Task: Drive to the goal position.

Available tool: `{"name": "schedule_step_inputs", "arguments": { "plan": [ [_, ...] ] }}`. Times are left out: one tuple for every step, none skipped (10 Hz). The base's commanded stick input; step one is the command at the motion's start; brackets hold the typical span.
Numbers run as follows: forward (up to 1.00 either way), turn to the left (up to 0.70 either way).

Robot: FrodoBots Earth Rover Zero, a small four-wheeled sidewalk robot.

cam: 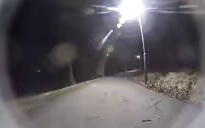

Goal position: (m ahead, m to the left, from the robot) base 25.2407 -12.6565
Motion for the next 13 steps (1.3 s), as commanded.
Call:
{"name": "schedule_step_inputs", "arguments": {
  "plan": [
    [1.00,-0.05],
    [1.00,-0.05],
    [1.00,-0.05],
    [1.00,-0.08],
    [1.00,-0.11],
    [1.00,-0.09],
    [1.00,-0.04],
    [1.00,-0.05],
    [1.00,-0.06],
    [1.00,-0.07],
    [1.00,-0.12],
    [1.00,-0.10],
    [1.00,-0.07]
  ]
}}
